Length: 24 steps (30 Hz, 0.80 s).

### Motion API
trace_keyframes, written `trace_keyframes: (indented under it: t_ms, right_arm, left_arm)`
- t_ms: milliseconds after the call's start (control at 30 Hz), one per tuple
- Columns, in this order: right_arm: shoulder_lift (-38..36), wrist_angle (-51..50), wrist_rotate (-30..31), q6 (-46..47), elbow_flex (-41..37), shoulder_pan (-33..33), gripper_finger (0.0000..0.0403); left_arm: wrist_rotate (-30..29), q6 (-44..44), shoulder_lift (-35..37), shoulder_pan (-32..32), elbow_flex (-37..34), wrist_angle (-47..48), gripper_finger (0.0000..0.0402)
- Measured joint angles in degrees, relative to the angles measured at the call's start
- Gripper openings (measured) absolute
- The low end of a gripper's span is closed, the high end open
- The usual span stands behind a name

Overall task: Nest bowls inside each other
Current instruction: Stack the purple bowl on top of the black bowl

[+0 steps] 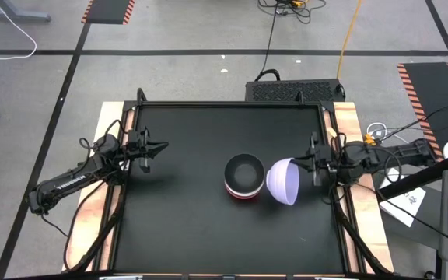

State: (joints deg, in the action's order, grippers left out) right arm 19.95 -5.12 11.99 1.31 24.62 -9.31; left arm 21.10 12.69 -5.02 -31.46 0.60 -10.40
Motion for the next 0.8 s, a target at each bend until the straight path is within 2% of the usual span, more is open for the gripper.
trace_keyframes:
  t_ms: [233, 700, 800]
  right_arm:
    - [2.9, -3.7, -0.1, -1.0, 3.4, 4.0, 0.0004]
    - [7.1, -3.0, -0.4, -2.1, 4.2, 7.8, 0.0004]
    - [8.1, -2.9, -2.0, -2.8, 5.8, 8.6, 0.0004]
  left_arm:
    - [0.0, -0.4, 0.0, 0.0, 0.0, -0.1, 0.0026]
    - [0.0, -1.0, 0.0, 0.0, 0.0, -0.1, 0.0026]
    - [0.0, -1.5, 0.0, 0.0, 0.0, -0.1, 0.0026]
